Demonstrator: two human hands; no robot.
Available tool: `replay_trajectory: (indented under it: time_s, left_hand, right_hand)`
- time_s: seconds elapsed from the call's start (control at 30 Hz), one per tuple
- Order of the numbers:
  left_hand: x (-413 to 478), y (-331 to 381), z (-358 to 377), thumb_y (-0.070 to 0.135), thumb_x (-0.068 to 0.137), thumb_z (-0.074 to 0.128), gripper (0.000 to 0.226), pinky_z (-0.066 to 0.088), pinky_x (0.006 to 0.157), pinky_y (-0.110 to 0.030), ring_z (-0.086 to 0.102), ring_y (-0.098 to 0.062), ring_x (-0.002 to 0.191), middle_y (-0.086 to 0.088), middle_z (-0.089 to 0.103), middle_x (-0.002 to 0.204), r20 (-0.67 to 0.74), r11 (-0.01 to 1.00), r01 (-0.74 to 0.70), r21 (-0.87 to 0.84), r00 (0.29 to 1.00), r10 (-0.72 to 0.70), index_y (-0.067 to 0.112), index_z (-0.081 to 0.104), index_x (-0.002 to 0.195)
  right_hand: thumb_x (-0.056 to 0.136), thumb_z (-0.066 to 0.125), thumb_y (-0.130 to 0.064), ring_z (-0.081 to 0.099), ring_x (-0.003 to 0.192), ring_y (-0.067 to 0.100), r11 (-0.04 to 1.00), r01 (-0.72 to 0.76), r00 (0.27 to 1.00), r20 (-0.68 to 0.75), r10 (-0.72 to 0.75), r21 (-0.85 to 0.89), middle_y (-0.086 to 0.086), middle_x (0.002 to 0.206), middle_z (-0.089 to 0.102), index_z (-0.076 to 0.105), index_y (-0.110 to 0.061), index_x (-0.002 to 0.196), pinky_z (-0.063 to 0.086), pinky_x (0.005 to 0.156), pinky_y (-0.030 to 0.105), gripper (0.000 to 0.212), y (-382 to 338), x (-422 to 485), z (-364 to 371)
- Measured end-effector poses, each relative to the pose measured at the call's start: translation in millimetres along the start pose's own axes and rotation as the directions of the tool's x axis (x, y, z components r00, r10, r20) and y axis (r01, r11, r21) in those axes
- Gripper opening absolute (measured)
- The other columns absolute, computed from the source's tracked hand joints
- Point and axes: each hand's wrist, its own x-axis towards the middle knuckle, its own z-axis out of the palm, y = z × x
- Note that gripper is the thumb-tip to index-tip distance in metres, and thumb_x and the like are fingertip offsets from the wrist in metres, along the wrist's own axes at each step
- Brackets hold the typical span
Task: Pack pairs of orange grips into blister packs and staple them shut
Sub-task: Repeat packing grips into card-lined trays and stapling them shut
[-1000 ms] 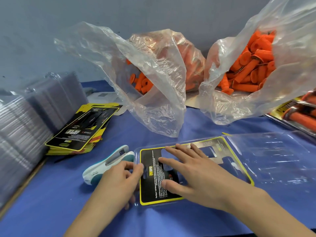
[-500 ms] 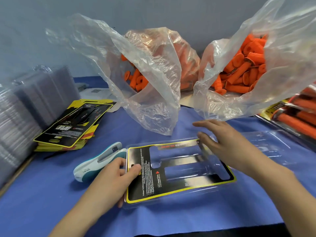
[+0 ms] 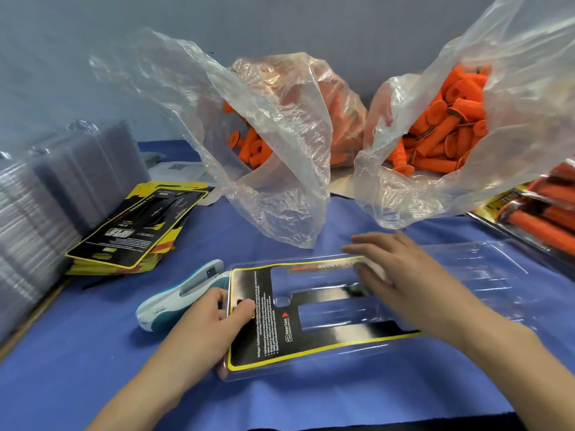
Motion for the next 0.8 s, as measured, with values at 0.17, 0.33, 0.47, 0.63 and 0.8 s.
replay_trajectory:
  time_s: [0.17, 0.33, 0.47, 0.63, 0.8]
  left_hand:
    - [0, 4, 0, 0.052, 0.094, 0.048, 0.030, 0.039, 0.038, -0.021, 0.056, -0.022, 0.038, 0.006, 0.075, 0.077, -0.040, 0.999, 0.030, 0.026, 0.999, -0.029, 0.024, 0.058, 0.096]
    - [-4, 7, 2, 0.047, 0.098, 0.045, 0.029, 0.040, 0.038, -0.022, 0.055, -0.020, 0.037, 0.007, 0.075, 0.075, -0.040, 0.999, 0.007, 0.033, 0.999, -0.005, 0.021, 0.058, 0.097]
    - [-5, 8, 3, 0.041, 0.100, 0.047, 0.023, 0.041, 0.036, -0.023, 0.055, -0.017, 0.037, 0.004, 0.076, 0.077, -0.023, 1.000, -0.011, 0.017, 1.000, 0.011, 0.020, 0.056, 0.102]
    - [-7, 6, 1, 0.042, 0.098, 0.049, 0.019, 0.044, 0.039, -0.022, 0.058, -0.021, 0.042, 0.006, 0.076, 0.083, -0.016, 0.999, -0.029, 0.044, 0.999, 0.030, 0.023, 0.053, 0.102]
    - [-7, 7, 2, 0.041, 0.098, 0.051, 0.019, 0.043, 0.037, -0.024, 0.057, -0.020, 0.041, 0.007, 0.076, 0.082, -0.023, 0.999, -0.019, 0.033, 1.000, 0.020, 0.022, 0.051, 0.101]
  right_hand:
    - [0.101, 0.040, -0.048, 0.038, 0.129, 0.007, 0.989, 0.140, 0.982, 0.123, -0.146, 0.051, -0.020, 0.140, 0.046, 0.051, -0.040, 0.137, 0.027, 0.111, 0.028, 0.038, -32, -2, 19]
    - [0.094, 0.027, -0.064, 0.028, 0.135, 0.004, 0.986, 0.162, 0.965, 0.203, -0.168, 0.047, -0.026, 0.148, 0.033, 0.041, -0.043, 0.142, 0.018, 0.114, 0.023, 0.054, -34, 1, 26]
    - [0.095, 0.031, -0.064, 0.025, 0.135, 0.001, 0.983, 0.176, 0.964, 0.197, -0.181, 0.044, -0.027, 0.148, 0.032, 0.040, -0.044, 0.141, 0.015, 0.112, 0.017, 0.051, -35, 2, 28]
    - [0.095, 0.029, -0.063, 0.026, 0.135, 0.000, 0.984, 0.154, 0.966, 0.197, -0.169, 0.089, -0.028, 0.146, 0.033, 0.041, -0.043, 0.142, 0.020, 0.113, 0.019, 0.053, -35, 2, 26]
    - [0.101, 0.039, -0.044, 0.048, 0.113, 0.011, 0.999, 0.042, 0.997, 0.058, -0.043, 0.015, -0.018, 0.126, 0.056, 0.056, -0.039, 0.129, 0.031, 0.095, 0.022, 0.034, -21, 1, 16]
